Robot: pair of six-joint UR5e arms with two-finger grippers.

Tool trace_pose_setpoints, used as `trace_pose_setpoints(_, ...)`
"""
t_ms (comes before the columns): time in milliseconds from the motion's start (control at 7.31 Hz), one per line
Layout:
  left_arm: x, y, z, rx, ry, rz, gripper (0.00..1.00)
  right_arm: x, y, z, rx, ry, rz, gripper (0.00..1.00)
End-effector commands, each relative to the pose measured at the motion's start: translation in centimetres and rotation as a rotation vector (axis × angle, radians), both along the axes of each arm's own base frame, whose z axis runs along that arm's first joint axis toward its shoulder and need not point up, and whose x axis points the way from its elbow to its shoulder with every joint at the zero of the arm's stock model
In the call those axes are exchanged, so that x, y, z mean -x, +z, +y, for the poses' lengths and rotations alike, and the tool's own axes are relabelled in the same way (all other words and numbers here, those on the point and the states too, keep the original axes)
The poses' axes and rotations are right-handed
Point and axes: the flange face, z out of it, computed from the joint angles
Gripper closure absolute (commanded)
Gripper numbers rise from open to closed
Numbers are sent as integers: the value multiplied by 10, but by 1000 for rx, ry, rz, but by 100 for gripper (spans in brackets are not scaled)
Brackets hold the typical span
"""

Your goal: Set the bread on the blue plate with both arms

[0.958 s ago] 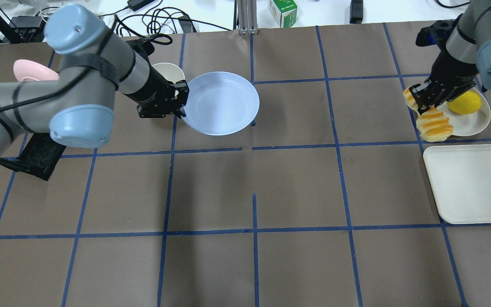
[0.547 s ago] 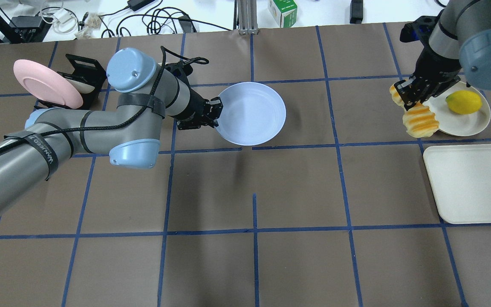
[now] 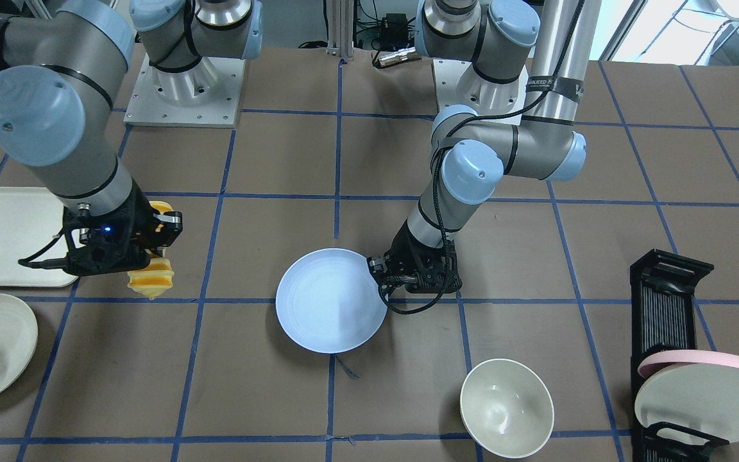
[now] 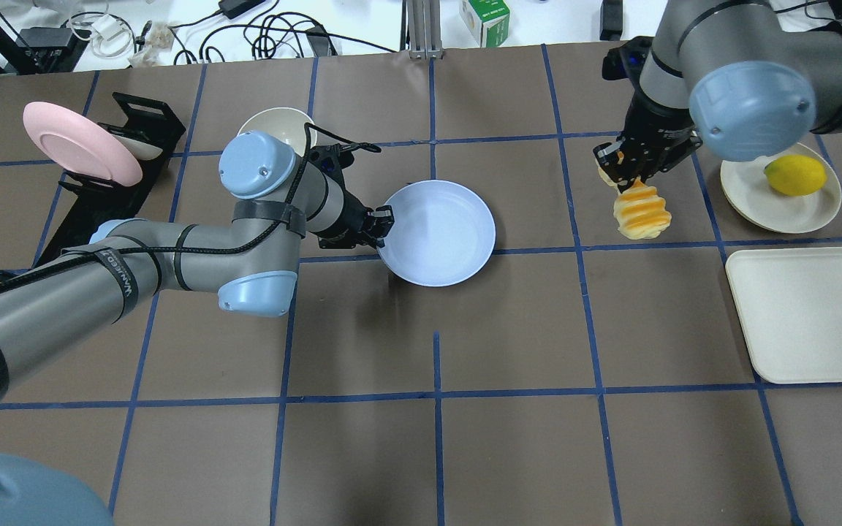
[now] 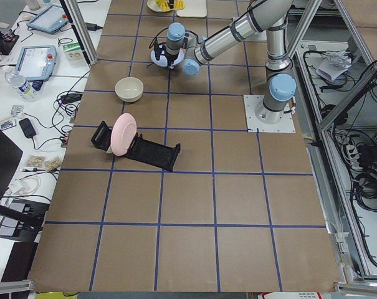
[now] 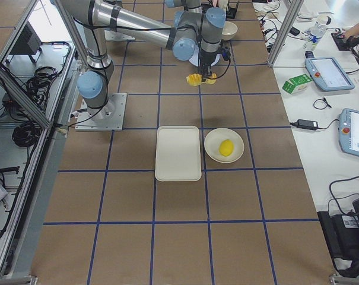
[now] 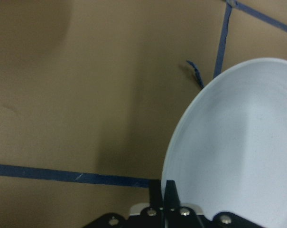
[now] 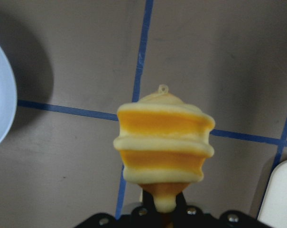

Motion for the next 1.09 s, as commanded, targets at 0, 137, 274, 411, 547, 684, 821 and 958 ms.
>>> trace_pose_setpoints(0,-4,4,-9,51,-23,-8,10,-71,-14,-10,-7,-26,-11,100)
trace_pose_setpoints(137,-16,16,-17,77,-28,-15,0,-103,-28,-10,-20,-26,-25,100)
trace_pose_setpoints(274,-35,32,-29,88,-3,-23,0,-130,-41,-16,4,-53,-40,100)
trace_pose_setpoints(411,-39,54,-32,33,-9,-32,0,-147,-56,-16,-7,-50,-39,100)
trace_pose_setpoints(547,-47,81,-29,-33,-8,-113,0,-161,-67,-21,-21,-82,-80,100)
trace_pose_setpoints(684,-50,110,-20,-101,-39,-138,0,-189,-82,-17,-20,-127,-99,100)
trace_pose_setpoints(821,-52,141,-7,-134,-84,-152,0,-205,-90,-15,-12,-120,-111,100)
trace_pose_setpoints(958,-56,178,0,-118,-133,-198,0,-212,-115,-14,-50,-155,-93,100)
